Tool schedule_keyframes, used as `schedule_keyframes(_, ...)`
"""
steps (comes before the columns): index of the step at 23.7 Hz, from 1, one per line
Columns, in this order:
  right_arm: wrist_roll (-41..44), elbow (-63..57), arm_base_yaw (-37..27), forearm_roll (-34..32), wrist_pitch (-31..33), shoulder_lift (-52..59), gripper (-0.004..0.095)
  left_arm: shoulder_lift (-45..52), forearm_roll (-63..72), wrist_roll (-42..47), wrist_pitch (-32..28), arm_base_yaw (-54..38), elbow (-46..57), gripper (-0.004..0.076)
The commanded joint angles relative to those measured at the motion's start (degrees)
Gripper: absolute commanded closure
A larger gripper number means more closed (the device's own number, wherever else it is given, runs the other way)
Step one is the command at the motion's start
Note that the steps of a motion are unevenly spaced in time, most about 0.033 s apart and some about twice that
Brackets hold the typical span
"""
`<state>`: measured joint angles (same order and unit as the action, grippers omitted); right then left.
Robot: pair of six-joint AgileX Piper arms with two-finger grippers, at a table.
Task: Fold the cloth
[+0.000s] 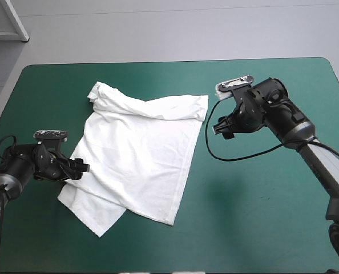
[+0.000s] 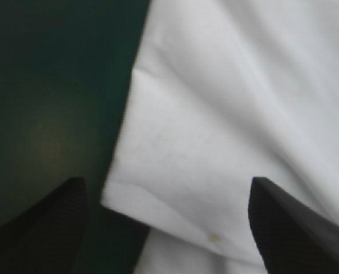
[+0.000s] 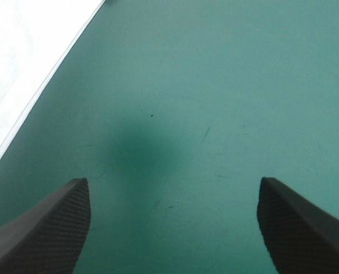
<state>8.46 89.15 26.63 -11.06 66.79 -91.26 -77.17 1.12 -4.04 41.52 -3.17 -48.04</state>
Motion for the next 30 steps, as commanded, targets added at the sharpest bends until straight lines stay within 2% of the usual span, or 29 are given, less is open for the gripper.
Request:
schedule_keyframes(1,-1.2,-0.72,0.27,0.58,-1.75,2.75,0.0169,0.61,2.86,1.36,-6.1,-4.77,-0.1,0.0164)
schedule_keyframes(5,-1.2,-2.27,0.49,1.01,-3.18,2.75,0.0169,-0.81,9.24,-3.98,-5.97,-8.76,-0.1,0.0164)
schedule_keyframes(11,-0.79,-2.63,0.49,1.01,-5.15,2.75,0.0171,-6.05,18.97,-12.6,-7.15,-9.2,-0.1,0.0167)
schedule_keyframes(13,-0.79,-2.63,0.49,1.01,-6.01,2.75,0.0171,-9.44,22.21,-14.9,-6.85,-9.2,-0.1,0.0199)
schedule_keyframes(16,-2.15,-2.63,0.49,0.52,-7.87,2.61,0.0171,-11.59,24.4,-15.86,-6.12,-9.1,-0.1,0.0277)
schedule_keyframes(18,-4.11,-2.63,0.49,0.52,-9.21,2.34,0.017,-11.73,24.66,-15.86,-5.74,-9.1,-0.1,0.0381)
schedule_keyframes(19,-4.53,-2.63,0.49,0.52,-10.26,2.06,0.017,-11.73,24.66,-15.86,-5.38,-9.1,-0.1,0.0452)
schedule_keyframes(21,-4.42,-2.63,0.49,-0.83,-17.35,0.63,0.0171,-11.73,24.66,-18.49,-3.08,-9.1,-0.1,0.0736)
schedule_keyframes(24,-3.84,-1.8,0.26,-1.98,-24.9,-1.83,0.0171,-11.63,24.42,-19.13,-0.76,-9.1,-0.1,0.0734)
schedule_keyframes(26,-3.84,1.37,-0.1,-0.55,-25.49,-5.37,0.017,-10.2,25.0,-19.98,-0.25,-9.1,-0.1,0.0734)
schedule_keyframes(30,-3.83,10.67,-0.22,-0.12,-26.14,-15.67,0.0171,0.35,25.36,-20.1,-0.7,-9.1,-0.1,0.0734)
